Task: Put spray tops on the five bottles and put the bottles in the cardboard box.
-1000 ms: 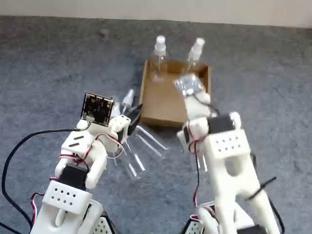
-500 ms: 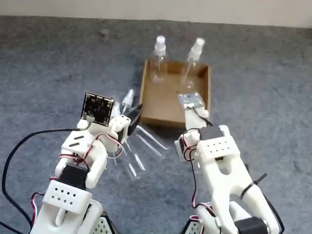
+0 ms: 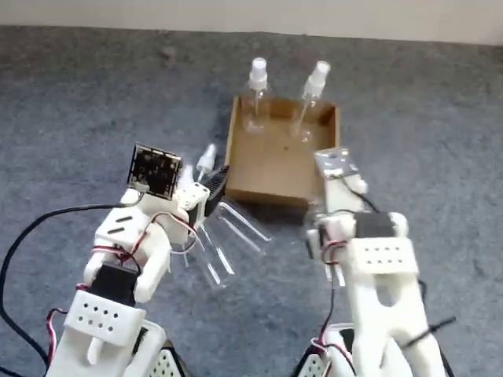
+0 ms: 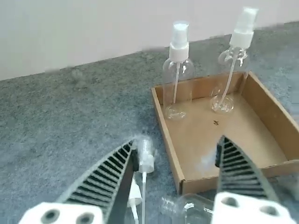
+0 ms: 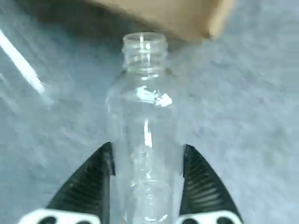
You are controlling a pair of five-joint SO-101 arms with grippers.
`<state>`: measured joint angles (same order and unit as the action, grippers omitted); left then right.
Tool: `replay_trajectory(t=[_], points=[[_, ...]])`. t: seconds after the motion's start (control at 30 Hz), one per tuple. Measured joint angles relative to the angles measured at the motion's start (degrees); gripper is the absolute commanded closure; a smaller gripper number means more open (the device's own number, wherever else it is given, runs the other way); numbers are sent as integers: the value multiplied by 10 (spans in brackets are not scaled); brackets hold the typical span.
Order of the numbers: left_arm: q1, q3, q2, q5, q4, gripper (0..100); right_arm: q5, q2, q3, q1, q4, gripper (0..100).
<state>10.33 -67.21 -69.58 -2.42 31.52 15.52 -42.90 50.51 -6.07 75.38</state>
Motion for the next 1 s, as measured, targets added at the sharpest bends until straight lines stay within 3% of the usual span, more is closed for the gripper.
replay_trajectory(t=[0.23, 0.4, 0.53, 0.7, 1.0], points=[[-91, 156, 86, 7, 169, 787, 173, 16, -73, 214, 57, 995], [-150, 288, 279, 113, 286, 787, 228, 131, -112, 342, -14, 995], [-171, 409, 470, 131, 367, 787, 231, 255, -141, 360, -69, 995], [-176, 533, 679, 133, 402, 805, 232, 389, -207, 361, -82, 994], [-200, 641, 862, 133, 404, 845, 232, 457, -274, 364, -82, 988]])
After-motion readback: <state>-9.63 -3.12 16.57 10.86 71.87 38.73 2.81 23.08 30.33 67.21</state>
